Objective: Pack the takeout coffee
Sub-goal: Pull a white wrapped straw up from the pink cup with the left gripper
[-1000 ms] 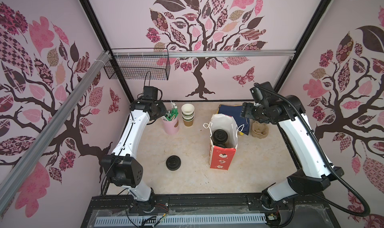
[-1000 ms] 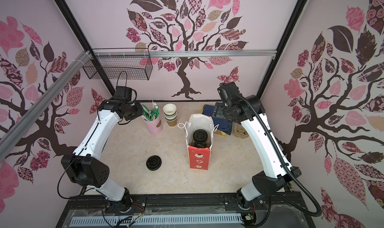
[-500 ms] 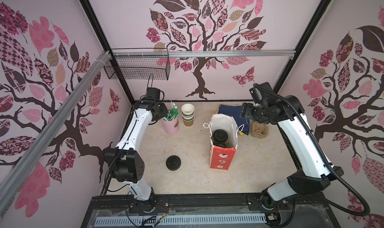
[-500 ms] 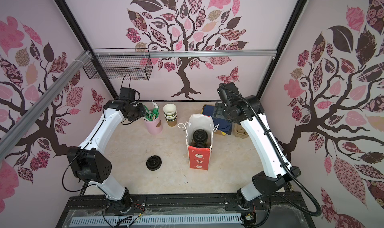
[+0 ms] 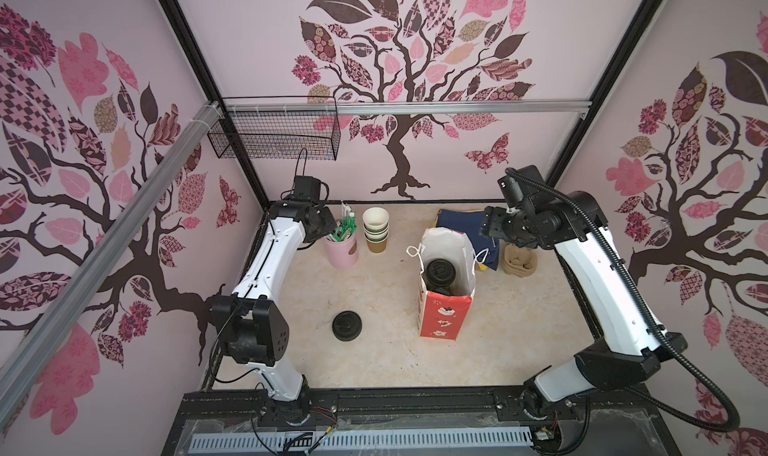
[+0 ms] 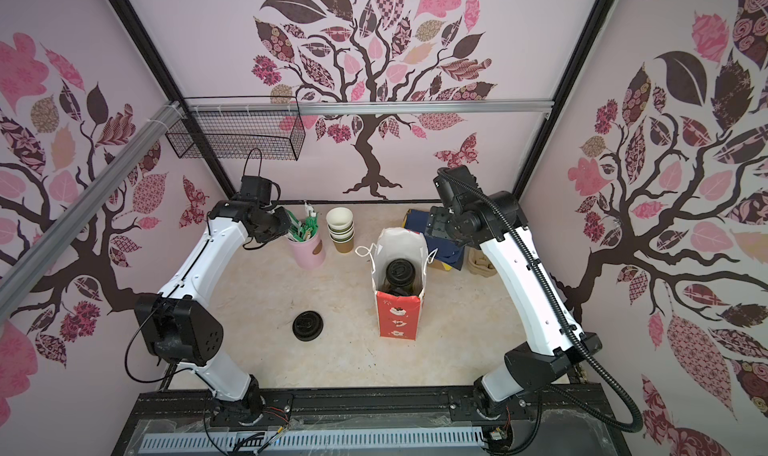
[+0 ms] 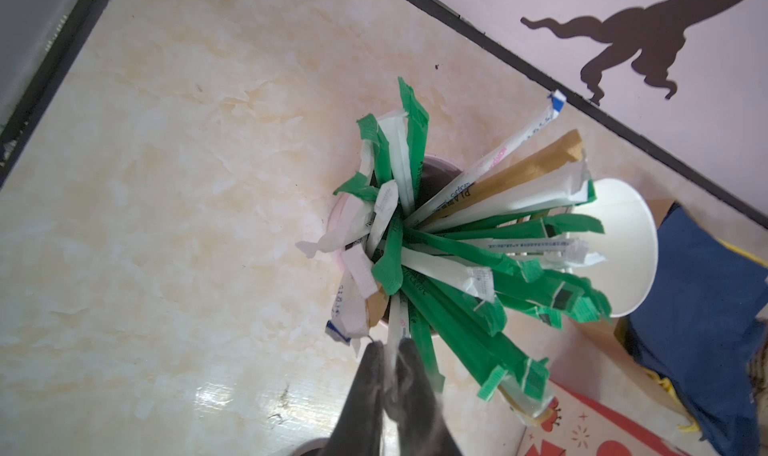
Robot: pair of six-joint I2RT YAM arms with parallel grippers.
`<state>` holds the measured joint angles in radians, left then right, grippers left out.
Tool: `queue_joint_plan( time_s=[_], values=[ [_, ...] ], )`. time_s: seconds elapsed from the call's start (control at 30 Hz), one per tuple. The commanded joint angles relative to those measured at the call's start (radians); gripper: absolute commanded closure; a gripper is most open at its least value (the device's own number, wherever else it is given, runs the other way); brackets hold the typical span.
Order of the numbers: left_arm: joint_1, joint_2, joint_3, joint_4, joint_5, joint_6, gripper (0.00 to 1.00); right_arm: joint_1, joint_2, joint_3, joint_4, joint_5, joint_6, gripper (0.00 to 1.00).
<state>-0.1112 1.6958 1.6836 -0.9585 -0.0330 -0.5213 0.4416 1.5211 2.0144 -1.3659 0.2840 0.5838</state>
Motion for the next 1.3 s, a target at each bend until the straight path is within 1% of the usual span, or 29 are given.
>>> queue_joint_plan(
  time_s=[0.0,0.03,0.07,0.27,0.53,0.8,0.9,0.97,1.07,1.13,1.27],
  values=[
    [-0.002,0.011,-0.022,0.013,0.001,0.013,0.96,-0.007,-0.029,0.000,-0.042,0.012,0.061,0.15],
    [-0.002,0.006,-0.021,0.013,0.002,0.016,0.99,-0.007,-0.030,-0.002,-0.042,0.012,0.062,0.15],
    [-0.002,0.001,-0.021,0.014,0.001,0.017,1.00,-0.008,-0.029,-0.002,-0.041,0.011,0.060,0.15],
    [-0.019,-0.046,-0.022,0.023,-0.005,0.050,1.00,-0.008,-0.030,-0.003,-0.047,0.010,0.058,0.15],
    [-0.087,-0.125,-0.022,0.087,-0.050,0.137,1.00,-0.007,-0.033,-0.006,-0.057,0.006,0.053,0.15],
    [-0.100,-0.175,-0.017,0.097,-0.076,0.177,1.00,-0.008,-0.038,-0.001,-0.065,0.001,0.048,0.15],
    [-0.100,-0.193,-0.001,0.094,-0.076,0.184,1.00,-0.007,-0.036,0.017,-0.066,-0.008,0.024,0.14],
    [-0.101,-0.209,0.019,0.087,-0.082,0.197,1.00,-0.008,-0.031,0.050,-0.063,-0.039,-0.009,0.14],
    [-0.100,-0.235,0.056,0.059,-0.089,0.216,1.00,-0.007,-0.019,0.121,-0.046,-0.119,-0.077,0.14],
    [-0.100,-0.257,0.079,0.031,-0.089,0.216,1.00,-0.007,-0.014,0.154,-0.012,-0.204,-0.128,0.14],
    [-0.100,-0.297,0.136,-0.058,-0.065,0.198,1.00,-0.006,-0.007,0.155,0.098,-0.394,-0.204,0.17]
  ],
)
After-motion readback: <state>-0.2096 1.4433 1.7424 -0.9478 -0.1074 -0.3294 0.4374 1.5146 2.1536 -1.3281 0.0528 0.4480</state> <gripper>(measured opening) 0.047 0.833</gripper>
